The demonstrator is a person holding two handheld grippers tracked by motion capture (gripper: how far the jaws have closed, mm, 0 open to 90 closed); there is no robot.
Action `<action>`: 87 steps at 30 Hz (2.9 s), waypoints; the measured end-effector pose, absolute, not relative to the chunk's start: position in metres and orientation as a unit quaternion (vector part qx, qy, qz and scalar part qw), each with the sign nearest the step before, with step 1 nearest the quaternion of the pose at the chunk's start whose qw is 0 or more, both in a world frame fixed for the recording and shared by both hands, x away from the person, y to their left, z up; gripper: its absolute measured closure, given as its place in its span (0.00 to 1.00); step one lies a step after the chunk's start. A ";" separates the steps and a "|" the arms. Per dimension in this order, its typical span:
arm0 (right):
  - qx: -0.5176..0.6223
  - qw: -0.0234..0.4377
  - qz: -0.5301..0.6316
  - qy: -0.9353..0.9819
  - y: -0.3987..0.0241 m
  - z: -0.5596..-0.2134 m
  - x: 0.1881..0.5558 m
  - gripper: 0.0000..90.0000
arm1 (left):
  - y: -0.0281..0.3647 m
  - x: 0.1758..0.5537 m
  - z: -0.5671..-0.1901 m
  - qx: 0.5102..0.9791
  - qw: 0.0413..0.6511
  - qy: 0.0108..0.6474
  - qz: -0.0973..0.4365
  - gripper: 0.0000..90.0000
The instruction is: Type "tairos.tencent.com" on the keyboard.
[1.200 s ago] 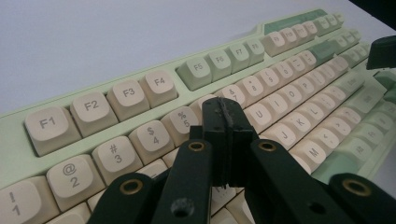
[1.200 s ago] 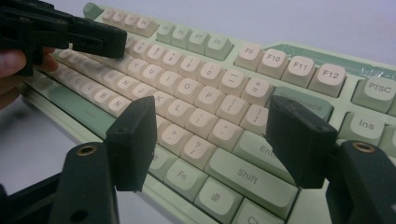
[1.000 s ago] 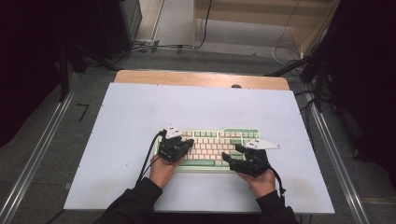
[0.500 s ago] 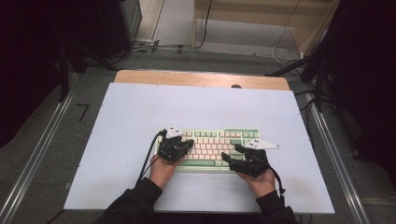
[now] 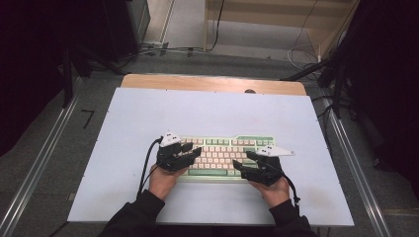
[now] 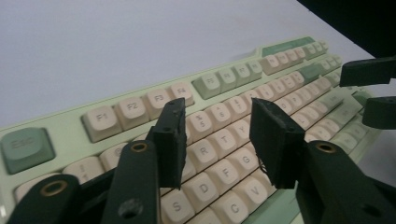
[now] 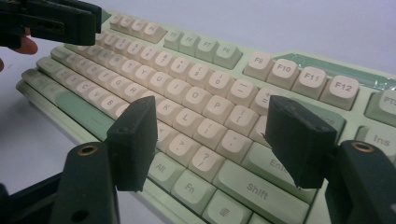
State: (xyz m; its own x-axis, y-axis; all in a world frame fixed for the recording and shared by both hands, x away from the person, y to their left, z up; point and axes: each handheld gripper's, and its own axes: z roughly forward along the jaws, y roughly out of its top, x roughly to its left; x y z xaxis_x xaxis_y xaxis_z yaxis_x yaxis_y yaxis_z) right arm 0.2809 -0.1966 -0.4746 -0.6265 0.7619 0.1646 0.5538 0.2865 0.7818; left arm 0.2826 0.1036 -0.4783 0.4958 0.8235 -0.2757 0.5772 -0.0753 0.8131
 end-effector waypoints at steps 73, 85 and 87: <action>0.378 0.108 0.429 0.813 -0.171 -0.478 0.286 0.64 | 0.128 0.271 -0.481 0.676 0.473 0.530 0.197 0.51; 0.347 0.085 0.425 0.832 -0.149 -0.482 0.288 0.97 | 0.140 0.261 -0.482 0.668 0.468 0.542 0.205 0.52; 0.342 0.082 0.424 0.835 -0.146 -0.483 0.288 0.97 | 0.140 0.260 -0.482 0.668 0.468 0.542 0.204 0.52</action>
